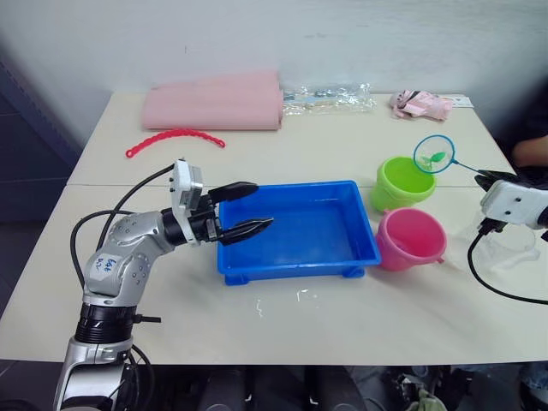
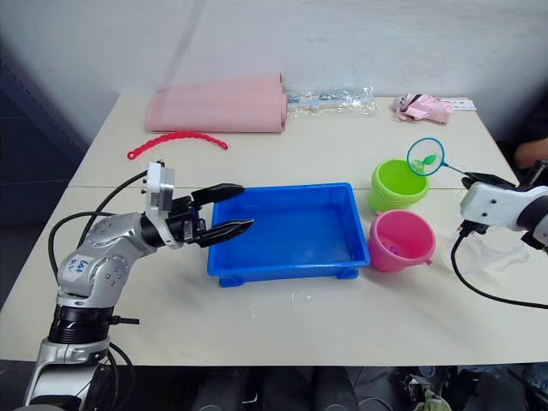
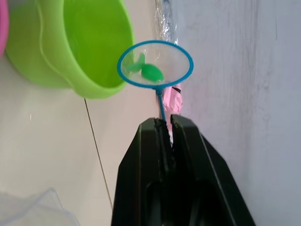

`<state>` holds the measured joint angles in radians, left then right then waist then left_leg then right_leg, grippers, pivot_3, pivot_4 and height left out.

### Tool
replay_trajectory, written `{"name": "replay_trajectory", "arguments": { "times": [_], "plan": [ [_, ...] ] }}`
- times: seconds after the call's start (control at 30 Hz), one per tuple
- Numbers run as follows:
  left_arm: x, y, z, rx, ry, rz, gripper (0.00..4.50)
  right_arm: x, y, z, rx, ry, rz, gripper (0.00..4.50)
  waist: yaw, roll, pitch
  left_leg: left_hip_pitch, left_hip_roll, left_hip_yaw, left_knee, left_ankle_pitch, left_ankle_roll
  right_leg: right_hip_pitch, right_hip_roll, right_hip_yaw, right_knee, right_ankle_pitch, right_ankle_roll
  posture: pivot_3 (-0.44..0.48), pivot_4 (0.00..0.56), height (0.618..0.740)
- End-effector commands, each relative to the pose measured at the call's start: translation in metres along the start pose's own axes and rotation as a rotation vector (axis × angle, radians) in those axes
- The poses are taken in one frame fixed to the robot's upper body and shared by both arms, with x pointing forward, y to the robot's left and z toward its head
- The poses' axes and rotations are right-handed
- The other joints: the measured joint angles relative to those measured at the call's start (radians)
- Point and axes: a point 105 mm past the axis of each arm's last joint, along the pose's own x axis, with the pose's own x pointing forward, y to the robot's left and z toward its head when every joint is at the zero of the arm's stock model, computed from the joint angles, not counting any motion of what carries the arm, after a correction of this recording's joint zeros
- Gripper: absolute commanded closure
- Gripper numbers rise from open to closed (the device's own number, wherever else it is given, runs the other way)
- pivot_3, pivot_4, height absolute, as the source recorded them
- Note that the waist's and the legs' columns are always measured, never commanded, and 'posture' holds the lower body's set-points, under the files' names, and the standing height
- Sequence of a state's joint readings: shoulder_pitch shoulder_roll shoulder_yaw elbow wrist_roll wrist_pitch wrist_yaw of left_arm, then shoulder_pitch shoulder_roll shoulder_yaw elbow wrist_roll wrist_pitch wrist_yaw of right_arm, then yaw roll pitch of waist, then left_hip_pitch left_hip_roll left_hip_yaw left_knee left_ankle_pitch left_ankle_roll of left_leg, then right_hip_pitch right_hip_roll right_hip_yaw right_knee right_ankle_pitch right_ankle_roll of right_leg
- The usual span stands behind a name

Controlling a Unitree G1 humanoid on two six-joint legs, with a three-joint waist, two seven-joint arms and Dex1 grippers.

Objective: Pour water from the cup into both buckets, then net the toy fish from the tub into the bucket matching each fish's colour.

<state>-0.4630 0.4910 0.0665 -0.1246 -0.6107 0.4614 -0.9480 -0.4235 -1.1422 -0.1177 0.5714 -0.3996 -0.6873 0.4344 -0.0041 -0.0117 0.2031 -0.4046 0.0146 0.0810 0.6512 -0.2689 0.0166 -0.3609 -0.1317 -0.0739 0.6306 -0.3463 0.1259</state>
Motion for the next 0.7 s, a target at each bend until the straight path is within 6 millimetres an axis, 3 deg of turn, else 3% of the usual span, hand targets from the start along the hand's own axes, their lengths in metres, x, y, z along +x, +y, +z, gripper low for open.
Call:
{"name": "replay_trajectory", "arguments": {
  "times": [0.03, 0.3, 0.47, 0.6, 0.7],
  "plan": [
    [-0.003, 0.002, 0.004, 0.034, -0.002, 0.005, 0.14, -0.004, -0.015, 0.001, -0.178, -0.005, -0.041, 4.50, 0.000, 0.000, 0.000, 0.000, 0.000, 0.000, 0.000, 0.000, 0.000, 0.000, 0.000, 0.000, 0.000, 0.000, 0.000, 0.000, 0.150, 0.740],
    [-0.011, 0.002, -0.005, 0.020, -0.001, 0.014, 0.14, -0.005, -0.007, -0.002, -0.309, -0.023, -0.038, 4.50, -0.002, 0.000, 0.000, 0.000, 0.000, 0.000, 0.000, 0.000, -0.001, 0.000, 0.000, 0.000, 0.000, 0.000, 0.000, 0.000, 0.150, 0.740],
    [-0.014, 0.006, -0.003, 0.043, -0.015, 0.038, 0.14, -0.008, -0.017, 0.001, -0.221, -0.054, -0.112, 4.50, -0.002, 0.000, 0.000, 0.000, 0.000, 0.000, 0.000, 0.000, -0.001, 0.000, 0.000, 0.000, 0.000, 0.000, 0.000, 0.000, 0.150, 0.740],
    [-0.028, 0.007, 0.008, 0.073, -0.066, 0.051, 0.14, -0.006, -0.022, 0.024, 0.310, -0.217, -0.145, 4.50, -0.003, 0.000, 0.000, 0.001, 0.001, -0.002, 0.000, 0.000, 0.000, 0.003, 0.001, -0.001, -0.002, 0.000, 0.000, 0.000, 0.150, 0.740],
    [-0.041, 0.011, 0.019, 0.116, -0.097, 0.080, 0.14, -0.007, -0.027, 0.032, 0.586, -0.310, -0.134, 4.50, -0.003, 0.000, 0.000, 0.001, 0.001, -0.003, 0.000, 0.000, 0.000, 0.003, 0.002, -0.002, -0.001, 0.000, 0.000, 0.000, 0.150, 0.740]
  ]
}}
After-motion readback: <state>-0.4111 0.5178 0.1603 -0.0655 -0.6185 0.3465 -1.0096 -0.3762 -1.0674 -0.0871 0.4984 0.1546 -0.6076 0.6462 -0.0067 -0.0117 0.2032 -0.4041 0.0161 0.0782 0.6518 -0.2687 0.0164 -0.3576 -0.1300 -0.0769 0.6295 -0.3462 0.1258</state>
